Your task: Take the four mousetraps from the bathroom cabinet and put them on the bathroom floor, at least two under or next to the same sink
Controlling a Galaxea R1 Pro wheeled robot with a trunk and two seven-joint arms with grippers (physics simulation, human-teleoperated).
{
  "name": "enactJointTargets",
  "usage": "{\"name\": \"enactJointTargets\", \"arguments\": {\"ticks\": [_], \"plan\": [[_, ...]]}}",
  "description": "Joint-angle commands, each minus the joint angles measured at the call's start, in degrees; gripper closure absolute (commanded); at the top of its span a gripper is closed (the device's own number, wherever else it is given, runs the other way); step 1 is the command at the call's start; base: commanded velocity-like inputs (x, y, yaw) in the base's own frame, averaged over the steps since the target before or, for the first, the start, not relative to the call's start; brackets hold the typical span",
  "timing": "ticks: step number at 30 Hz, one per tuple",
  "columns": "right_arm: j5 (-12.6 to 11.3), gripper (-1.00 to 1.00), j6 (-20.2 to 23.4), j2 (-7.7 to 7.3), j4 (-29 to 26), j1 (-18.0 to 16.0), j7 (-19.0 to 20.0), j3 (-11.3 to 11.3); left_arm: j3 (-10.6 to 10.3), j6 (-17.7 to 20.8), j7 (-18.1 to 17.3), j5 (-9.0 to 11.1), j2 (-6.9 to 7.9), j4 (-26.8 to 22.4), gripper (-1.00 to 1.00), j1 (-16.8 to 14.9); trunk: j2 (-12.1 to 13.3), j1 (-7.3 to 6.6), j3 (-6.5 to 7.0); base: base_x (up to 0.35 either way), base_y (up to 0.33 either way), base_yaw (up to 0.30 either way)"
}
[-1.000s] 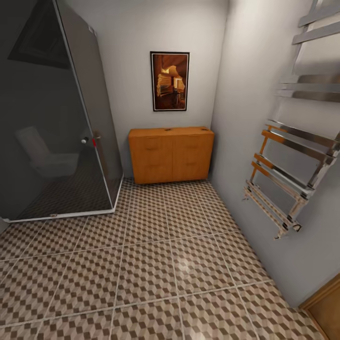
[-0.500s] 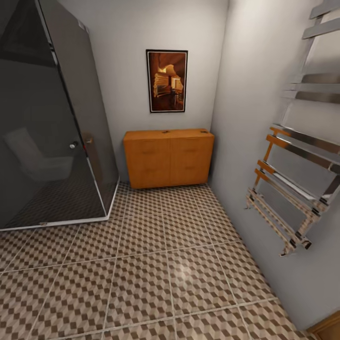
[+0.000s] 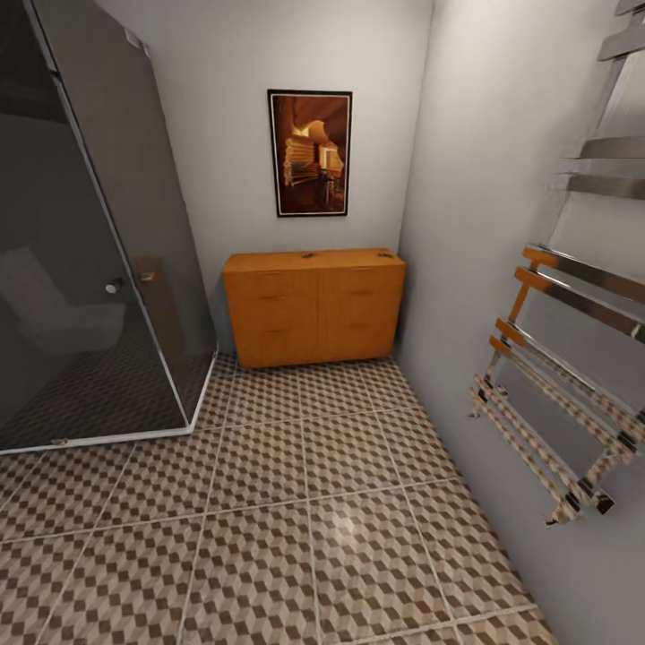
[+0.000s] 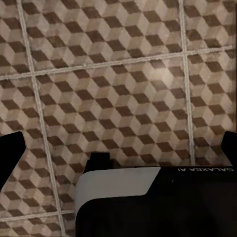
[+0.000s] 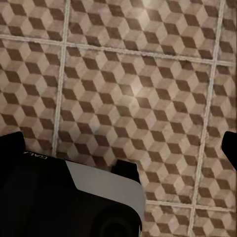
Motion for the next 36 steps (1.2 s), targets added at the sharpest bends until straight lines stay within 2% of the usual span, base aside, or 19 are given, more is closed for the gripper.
{"name": "enactJointTargets", "arguments": {"ticks": [1,11,36], "plan": [[-0.4,-1.0,-0.3,0.06,0.2,-0.1,-0.1,0.5,-0.5,-0.1,0.3,0.4,0.01,-0.1,-1.0,0.0,0.0,0.04,-0.06,0.333,-0.099,0.0],[-0.4,-1.0,-0.3,0.0,0.2,-0.1,-0.1,0.5,-0.5,-0.1,0.3,0.4,0.01,0.0,-1.0,0.0,0.0,0.04,-0.06,0.333,-0.072,0.0],[-0.4,-1.0,-0.4,0.11,0.2,-0.1,-0.1,0.5,-0.5,0.0,0.3,0.5,0.03,0.0,-1.0,0.0,0.0,0.04,-0.06,0.334,-0.003,0.0]]}}
